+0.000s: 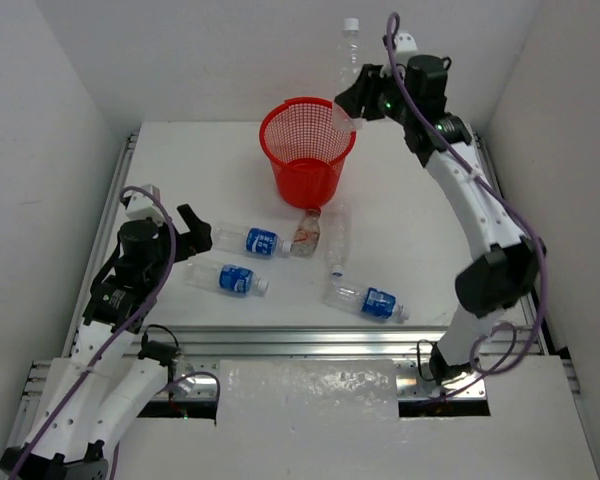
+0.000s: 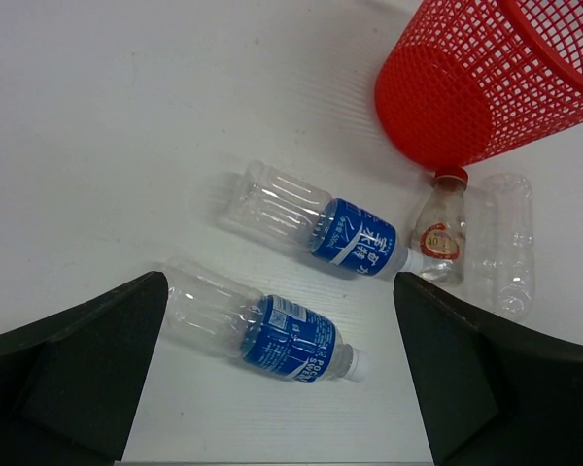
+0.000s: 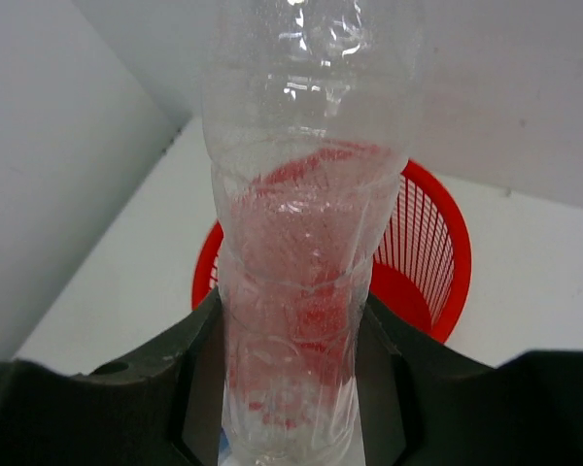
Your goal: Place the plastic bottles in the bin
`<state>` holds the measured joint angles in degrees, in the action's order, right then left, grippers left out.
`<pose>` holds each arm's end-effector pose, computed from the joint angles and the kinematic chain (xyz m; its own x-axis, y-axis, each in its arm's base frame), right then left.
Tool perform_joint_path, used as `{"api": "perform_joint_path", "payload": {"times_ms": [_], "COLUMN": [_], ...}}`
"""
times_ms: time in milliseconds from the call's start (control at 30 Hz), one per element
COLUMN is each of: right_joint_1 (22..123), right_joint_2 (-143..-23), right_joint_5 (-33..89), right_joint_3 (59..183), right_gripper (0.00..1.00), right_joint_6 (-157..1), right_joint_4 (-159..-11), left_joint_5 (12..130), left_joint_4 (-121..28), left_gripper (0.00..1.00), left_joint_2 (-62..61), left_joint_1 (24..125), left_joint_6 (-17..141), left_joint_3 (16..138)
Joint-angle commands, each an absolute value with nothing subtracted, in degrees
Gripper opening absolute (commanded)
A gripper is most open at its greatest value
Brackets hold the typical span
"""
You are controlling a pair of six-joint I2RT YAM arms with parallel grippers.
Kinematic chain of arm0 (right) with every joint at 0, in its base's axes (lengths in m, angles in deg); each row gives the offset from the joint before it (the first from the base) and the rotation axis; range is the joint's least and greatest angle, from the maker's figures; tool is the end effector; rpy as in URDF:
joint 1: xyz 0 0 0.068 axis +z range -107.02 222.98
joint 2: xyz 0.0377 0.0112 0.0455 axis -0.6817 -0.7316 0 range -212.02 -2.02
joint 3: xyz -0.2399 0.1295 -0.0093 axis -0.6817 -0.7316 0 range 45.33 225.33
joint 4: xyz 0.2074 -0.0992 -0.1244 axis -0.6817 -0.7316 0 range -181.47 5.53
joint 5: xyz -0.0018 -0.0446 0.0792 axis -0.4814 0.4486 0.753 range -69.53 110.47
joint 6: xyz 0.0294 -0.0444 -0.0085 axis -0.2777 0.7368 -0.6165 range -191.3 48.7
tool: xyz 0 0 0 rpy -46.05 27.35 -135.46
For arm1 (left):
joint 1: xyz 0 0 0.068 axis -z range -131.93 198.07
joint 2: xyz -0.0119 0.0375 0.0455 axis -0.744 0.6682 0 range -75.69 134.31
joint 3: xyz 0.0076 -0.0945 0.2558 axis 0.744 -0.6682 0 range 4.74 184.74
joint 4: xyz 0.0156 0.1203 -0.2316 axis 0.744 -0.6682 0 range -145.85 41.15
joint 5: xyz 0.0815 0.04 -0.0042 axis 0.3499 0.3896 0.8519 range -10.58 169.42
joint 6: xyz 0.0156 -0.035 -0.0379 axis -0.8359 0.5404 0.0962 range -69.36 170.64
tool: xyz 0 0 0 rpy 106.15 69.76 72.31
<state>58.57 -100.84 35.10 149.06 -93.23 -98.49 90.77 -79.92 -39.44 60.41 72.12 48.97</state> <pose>0.3891 0.1180 0.4379 -0.3285 0.2835 -0.9009 -0.4071 0.8182 0.4059 0.1397 -0.0234 0.3204 -0.3684 -0.2868 -0.8843 -0.1098 0.9580 -0.2650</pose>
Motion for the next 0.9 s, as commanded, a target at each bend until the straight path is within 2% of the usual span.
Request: {"api": "perform_joint_path", "payload": {"times_ms": [0, 33, 133, 167, 200, 367, 433, 533, 633, 833, 867], "right_joint_1": [59.41, 59.94, 61.08, 61.26, 61.52, 62.23, 62.40, 62.49, 62.67, 62.58, 62.58], "right_joint_2": [-111.06, -113.26, -117.76, -117.85, -117.68, -113.91, -108.12, -96.36, -84.60, -66.37, -64.26], "right_joint_5": [38.31, 38.14, 36.82, 36.73, 36.64, 31.73, 26.57, 22.67, 21.35, 20.56, 20.56], "right_joint_3": [163.30, 166.68, 171.89, 171.90, 171.81, 173.74, 171.30, 158.67, 138.66, 117.36, 115.05], "right_gripper": [0.37, 0.39, 0.67, 0.88, 0.99, 0.99, 0.99, 0.99, 0.99, 0.99, 0.99], "right_joint_6": [-93.45, -93.01, -91.69, -91.34, -91.16, -90.37, -91.85, -93.71, -93.36, -95.02, -95.03], "right_joint_4": [-104.75, -107.99, -109.60, -109.43, -109.34, -114.95, -119.07, -121.03, -119.45, -119.36, -119.10], "left_joint_5": [91.02, 91.10, 91.19, 91.11, 90.84, 90.40, 90.31, 91.63, 94.70, 94.97, 95.58], "left_joint_4": [-77.33, -77.50, -77.50, -77.42, -77.33, -77.15, -77.06, -77.41, -79.95, -83.82, -85.22], "left_gripper": [1.00, 1.00, 1.00, 1.00, 1.00, 1.00, 1.00, 1.00, 1.00, 1.00, 1.00], "left_joint_2": [-40.27, -40.18, -40.18, -40.35, -40.36, -40.53, -40.36, -38.79, -33.71, -14.91, -14.87], "left_joint_1": [60.64, 60.64, 60.55, 60.55, 60.55, 60.46, 60.46, 60.46, 60.46, 60.64, 60.64], "left_joint_6": [71.56, 71.56, 71.56, 71.56, 71.47, 71.30, 71.30, 71.91, 76.81, 92.88, 94.83], "left_joint_3": [49.39, 49.48, 49.57, 49.48, 49.48, 49.48, 49.39, 49.57, 51.40, 56.85, 57.82]}}
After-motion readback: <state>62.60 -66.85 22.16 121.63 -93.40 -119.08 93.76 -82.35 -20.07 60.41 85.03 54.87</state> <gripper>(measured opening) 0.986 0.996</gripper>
